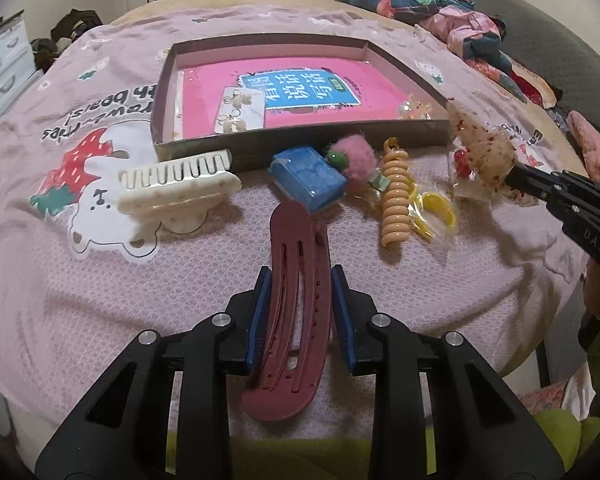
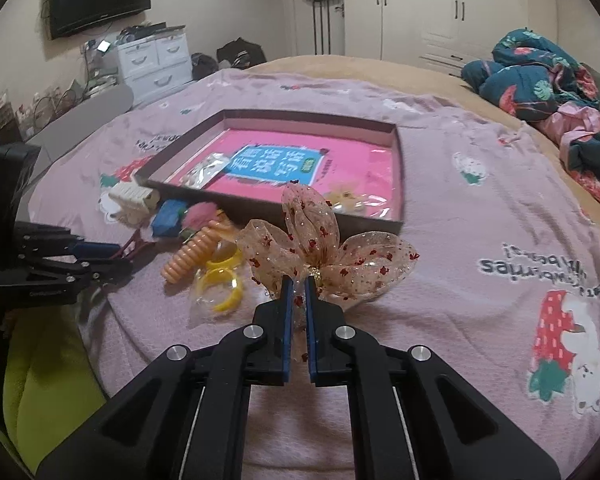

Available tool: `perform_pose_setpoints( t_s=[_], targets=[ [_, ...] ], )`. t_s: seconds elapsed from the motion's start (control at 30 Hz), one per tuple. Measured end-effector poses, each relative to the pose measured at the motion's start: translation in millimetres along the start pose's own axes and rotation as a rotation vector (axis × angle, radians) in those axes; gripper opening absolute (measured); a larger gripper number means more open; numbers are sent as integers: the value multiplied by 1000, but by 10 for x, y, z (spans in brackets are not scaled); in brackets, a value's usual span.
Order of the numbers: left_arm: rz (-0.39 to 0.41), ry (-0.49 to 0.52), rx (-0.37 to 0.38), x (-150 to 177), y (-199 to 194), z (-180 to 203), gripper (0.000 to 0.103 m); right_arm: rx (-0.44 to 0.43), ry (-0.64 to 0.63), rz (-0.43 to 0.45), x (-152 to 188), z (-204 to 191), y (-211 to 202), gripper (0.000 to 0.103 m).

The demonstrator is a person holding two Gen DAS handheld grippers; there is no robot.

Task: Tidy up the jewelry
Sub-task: 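Grasp the sheer red-dotted bow with the right tool while the left tool grasps the maroon clip, then lower the bow into the box with the right tool while the left tool places the maroon clip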

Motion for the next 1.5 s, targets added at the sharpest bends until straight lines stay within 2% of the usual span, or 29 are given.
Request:
perform_pose_setpoints(
  t_s=[0.3, 0.57, 0.93, 1.27, 1.5],
  targets=[
    [39, -39, 3, -63, -153, -86, 22, 36, 34, 10, 11, 184, -54, 5],
    [77, -78, -1, -193, -280, -202, 22, 20, 29, 29, -59, 128, -54, 5],
    [149, -99, -4, -622, -433, -250, 22, -17, 4, 67, -326, -12, 20, 5],
    [172, -118, 6, -939, -370, -201, 22, -32, -16, 100, -540, -59, 85, 5],
    [175, -121, 23, -1129, -245, -98, 22, -21, -10, 115, -681, 46, 168, 5]
  ],
)
Point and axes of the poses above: each gripper's, at about its wrist camera, not at the fingertips, and y roughly the way its jaws point, z to its right, x to its underside, the point moved 10 cm from there along y, roughly the way its jaws point, and after that the axes turned 11 degrees about -y, right-handed, at the moved point
